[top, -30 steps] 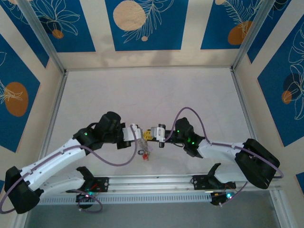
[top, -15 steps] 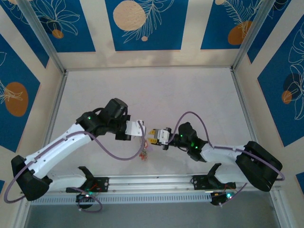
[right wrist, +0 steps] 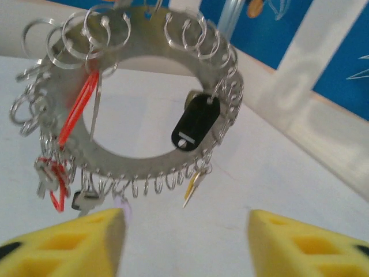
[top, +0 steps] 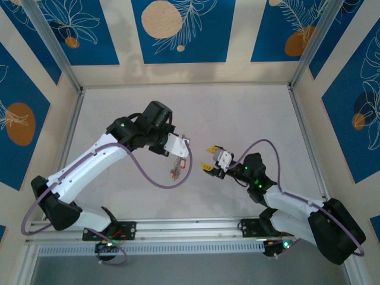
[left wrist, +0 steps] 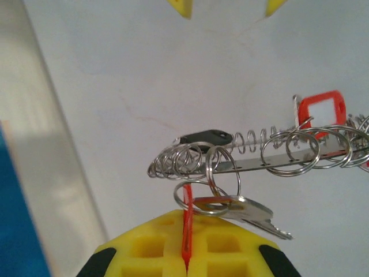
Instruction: Put the keys on the keyring
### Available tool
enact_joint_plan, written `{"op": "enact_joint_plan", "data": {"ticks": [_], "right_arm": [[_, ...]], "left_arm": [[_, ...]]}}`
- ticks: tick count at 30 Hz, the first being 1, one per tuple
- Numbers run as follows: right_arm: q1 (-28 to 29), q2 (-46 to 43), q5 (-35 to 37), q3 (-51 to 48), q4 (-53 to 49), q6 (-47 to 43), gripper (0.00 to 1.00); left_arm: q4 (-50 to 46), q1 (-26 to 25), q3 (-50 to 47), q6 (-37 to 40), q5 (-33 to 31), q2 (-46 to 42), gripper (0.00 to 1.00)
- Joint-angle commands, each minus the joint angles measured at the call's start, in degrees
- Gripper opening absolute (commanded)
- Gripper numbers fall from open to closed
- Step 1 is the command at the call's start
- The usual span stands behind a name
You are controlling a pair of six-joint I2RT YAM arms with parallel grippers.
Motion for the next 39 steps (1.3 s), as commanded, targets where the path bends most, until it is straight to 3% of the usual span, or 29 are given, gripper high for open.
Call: {"op": "enact_joint_plan", "data": {"ticks": [1,8,24,28,39], "right_arm": [[-2.70,-2.05,1.58,-1.37,0.85,4.34,1.00],[-7.58,-5.49,3.71,-3.70,1.10,9.03,0.99],[-17.21,-15.29,6.22,-8.21,-0.94,14.13,0.99],[-17.88,-15.86,6.30,-8.23,-1.07,13.94,0.99],[-18.10,-15.99,6.13,-8.23,-1.20,13.09,0.99]], "left_arm": [[0.05,-0.34,4.45,8.17,-4.58,1.77,0.00],[2.31,-0.34,9.89,13.53,-9.10,7.34,0.00],[7.59,-1.36,15.42,5.80,10.29,19.47,0.00],[8.71,-1.14,16.02,4.93,11.69,22.33,0.00],[5.55,9.32,23.93,2.26,23.07,36.87,0.00]]}}
